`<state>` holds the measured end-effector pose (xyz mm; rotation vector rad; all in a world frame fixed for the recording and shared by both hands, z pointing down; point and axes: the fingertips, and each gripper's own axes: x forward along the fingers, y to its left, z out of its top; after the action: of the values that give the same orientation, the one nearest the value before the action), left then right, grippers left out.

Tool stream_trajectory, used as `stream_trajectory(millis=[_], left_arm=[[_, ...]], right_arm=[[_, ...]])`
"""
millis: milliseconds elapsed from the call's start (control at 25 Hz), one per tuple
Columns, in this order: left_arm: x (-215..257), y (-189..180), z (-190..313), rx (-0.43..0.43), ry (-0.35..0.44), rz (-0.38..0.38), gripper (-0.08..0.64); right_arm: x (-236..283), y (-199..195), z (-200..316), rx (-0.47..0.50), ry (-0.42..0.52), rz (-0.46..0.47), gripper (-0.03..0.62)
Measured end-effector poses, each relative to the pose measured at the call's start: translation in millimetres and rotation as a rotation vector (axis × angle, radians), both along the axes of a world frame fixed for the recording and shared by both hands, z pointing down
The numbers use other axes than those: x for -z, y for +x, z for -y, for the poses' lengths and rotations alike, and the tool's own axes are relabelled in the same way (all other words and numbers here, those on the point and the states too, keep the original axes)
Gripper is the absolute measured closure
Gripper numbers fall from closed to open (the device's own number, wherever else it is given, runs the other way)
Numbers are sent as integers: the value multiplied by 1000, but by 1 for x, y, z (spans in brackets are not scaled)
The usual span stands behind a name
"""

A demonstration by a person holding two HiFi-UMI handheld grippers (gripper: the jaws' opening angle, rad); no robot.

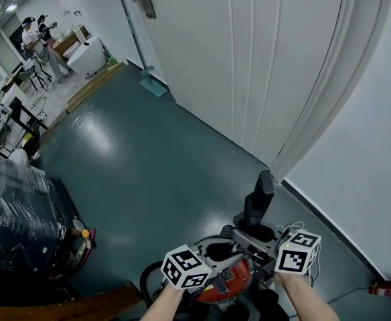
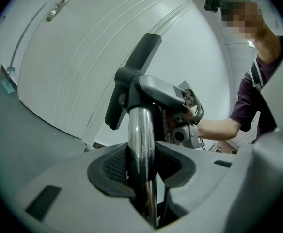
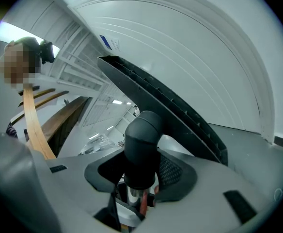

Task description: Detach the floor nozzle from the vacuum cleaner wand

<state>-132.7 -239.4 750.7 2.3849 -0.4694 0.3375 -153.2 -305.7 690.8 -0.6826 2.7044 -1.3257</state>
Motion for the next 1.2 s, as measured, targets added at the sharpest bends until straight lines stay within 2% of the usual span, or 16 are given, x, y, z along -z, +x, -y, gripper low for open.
stream_trajectory(millis=[200,440,600,760,880,1200], left_arm=[[2,-3,-2,7,20,3,419],[7,1,2,9,27,-12,419],[1,-2,-4,9,19,-3,420],[2,0,-3,6,24,-1,420],[4,-1,-1,10,28,0,420],[6,1,0,10,41,-9,420]], right_arm=[[0,-2,-1,23,-65,47,411],[7,1,2,10,15,-14,411],[1,0,-2,3,-45,30,411],[4,1,-1,5,13,-24,411],[5,1,1,3,-15,10,411],[9,2,1,-26,25,9,411]])
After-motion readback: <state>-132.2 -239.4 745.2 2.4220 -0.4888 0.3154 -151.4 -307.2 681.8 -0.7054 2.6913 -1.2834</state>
